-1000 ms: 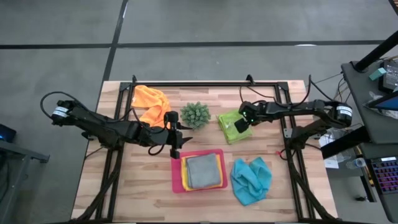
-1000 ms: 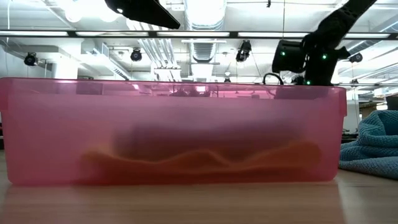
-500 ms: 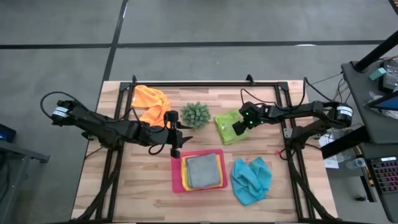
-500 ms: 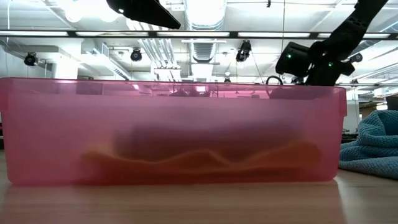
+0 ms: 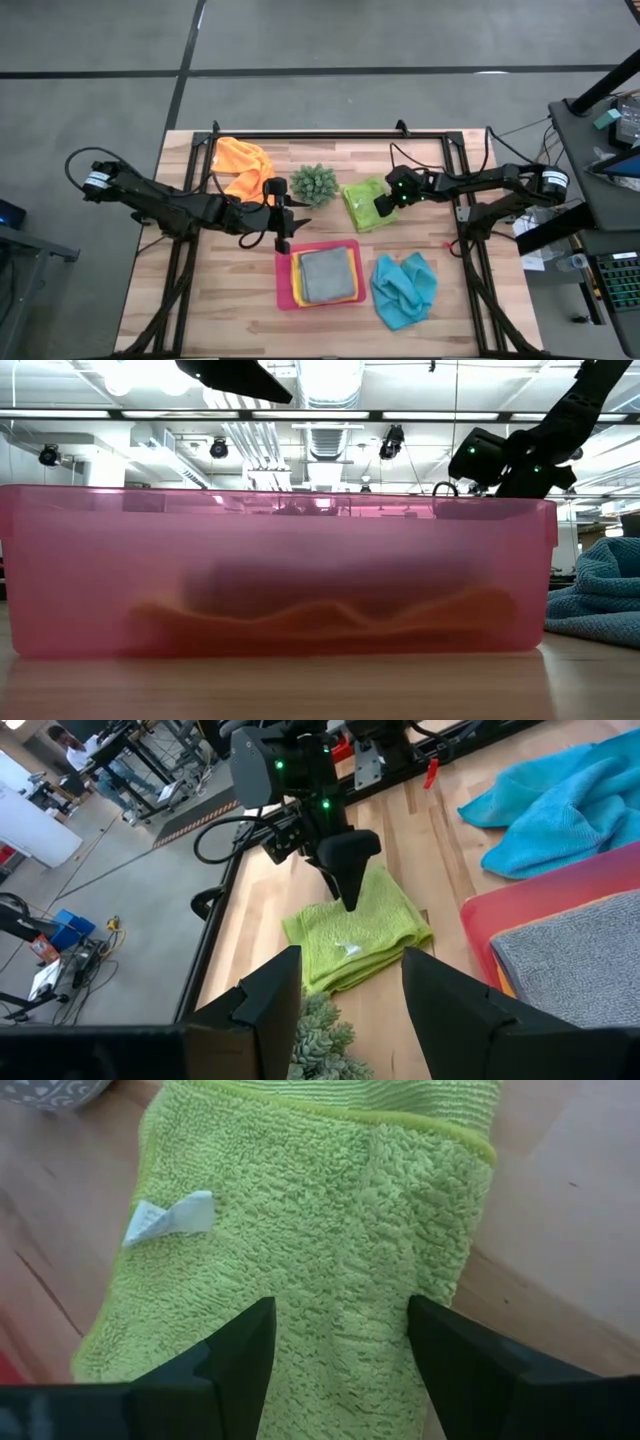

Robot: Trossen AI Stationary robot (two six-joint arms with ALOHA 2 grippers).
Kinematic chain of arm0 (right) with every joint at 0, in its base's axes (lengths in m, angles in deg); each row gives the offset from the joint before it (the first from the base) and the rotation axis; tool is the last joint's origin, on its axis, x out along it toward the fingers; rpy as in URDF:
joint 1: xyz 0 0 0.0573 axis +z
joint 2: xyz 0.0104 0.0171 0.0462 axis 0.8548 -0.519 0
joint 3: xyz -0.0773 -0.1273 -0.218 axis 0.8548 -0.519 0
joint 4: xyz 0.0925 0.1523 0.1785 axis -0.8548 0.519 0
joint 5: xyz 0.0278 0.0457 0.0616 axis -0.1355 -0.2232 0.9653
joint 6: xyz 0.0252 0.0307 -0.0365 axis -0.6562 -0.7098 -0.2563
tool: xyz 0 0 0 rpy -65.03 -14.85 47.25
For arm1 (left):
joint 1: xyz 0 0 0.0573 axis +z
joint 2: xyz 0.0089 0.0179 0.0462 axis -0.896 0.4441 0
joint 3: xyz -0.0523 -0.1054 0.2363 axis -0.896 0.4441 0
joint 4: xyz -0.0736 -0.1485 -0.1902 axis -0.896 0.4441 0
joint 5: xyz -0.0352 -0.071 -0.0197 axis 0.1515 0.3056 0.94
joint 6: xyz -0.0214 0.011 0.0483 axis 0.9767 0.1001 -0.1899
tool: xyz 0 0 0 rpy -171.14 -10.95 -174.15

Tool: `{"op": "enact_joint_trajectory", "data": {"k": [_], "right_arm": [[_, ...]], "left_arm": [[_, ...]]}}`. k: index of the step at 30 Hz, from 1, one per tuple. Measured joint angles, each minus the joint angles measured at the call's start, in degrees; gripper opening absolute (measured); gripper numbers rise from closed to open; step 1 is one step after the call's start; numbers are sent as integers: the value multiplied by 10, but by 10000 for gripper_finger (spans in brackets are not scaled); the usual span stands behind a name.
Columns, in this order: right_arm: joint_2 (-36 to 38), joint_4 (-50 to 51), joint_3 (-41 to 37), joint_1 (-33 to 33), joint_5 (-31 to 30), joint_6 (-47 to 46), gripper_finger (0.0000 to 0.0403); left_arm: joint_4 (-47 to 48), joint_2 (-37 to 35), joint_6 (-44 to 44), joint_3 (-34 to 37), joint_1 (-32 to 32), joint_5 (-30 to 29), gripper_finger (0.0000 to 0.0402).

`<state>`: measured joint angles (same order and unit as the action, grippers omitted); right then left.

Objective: Fold microfiber towels
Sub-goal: Put the green microfiber cloth into the pink bin

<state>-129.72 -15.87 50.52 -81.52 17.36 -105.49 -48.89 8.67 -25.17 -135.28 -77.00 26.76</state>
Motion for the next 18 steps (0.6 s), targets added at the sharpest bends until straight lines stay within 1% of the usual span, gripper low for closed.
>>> {"op": "enact_joint_trajectory", "data": {"k": [4, 6, 9, 13, 18], "right_arm": [[1, -2, 9, 0, 52, 3, 219], [8, 5, 16, -1, 57, 5, 219], [18, 39, 29, -8, 41, 10, 219], [27, 84, 42, -12, -11, 10, 219], [12, 65, 41, -12, -17, 9, 219]], "left_arm": [[0, 0, 0, 0, 3, 0, 159], [0, 0, 0, 0, 3, 0, 159], [0, 0, 0, 0, 3, 0, 159], [0, 0, 0, 0, 3, 0, 159], [-5, 0, 0, 0, 3, 0, 159]]}}
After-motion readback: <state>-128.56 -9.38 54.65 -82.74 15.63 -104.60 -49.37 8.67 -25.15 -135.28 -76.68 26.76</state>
